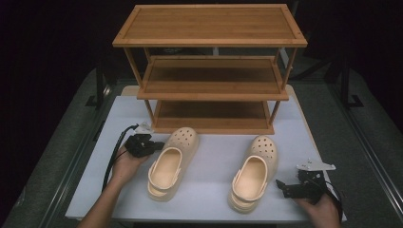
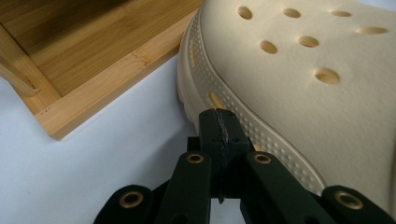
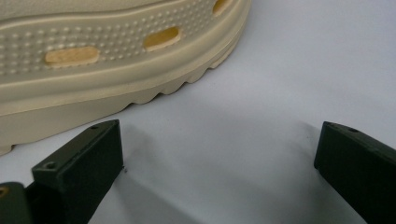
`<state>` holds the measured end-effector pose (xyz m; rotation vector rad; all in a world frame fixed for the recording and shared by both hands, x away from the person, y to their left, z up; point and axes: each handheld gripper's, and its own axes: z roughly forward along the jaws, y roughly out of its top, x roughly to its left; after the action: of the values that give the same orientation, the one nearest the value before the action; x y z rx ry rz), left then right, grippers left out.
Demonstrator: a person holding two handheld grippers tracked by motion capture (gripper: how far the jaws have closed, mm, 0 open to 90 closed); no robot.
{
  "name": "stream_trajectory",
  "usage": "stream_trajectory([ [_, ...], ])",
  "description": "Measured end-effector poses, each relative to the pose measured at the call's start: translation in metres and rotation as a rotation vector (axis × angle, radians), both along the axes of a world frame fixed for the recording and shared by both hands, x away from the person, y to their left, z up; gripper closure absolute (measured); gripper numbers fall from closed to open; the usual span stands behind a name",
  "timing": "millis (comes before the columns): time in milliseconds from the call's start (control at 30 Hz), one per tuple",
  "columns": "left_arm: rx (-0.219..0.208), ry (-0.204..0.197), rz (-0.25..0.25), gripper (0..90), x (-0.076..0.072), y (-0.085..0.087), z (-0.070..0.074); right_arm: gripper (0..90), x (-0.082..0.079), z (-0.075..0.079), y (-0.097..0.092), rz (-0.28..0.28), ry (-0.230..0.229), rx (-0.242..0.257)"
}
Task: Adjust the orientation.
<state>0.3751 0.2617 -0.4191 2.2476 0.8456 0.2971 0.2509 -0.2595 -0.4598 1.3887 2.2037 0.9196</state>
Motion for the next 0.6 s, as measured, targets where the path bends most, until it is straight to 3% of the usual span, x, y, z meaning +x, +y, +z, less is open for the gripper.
stream_trajectory([
  [367, 0.012, -0.007, -0.040, 90.0, 0.008, -0.023, 0.002, 0.7, 0.000, 0.000, 0.000, 0.000, 0.000, 0.000],
  [600, -0.002, -0.020, -0.046, 90.0, 0.011, -0.024, 0.006, 0.7, 0.000, 0.000, 0.000, 0.000, 0.000, 0.001],
])
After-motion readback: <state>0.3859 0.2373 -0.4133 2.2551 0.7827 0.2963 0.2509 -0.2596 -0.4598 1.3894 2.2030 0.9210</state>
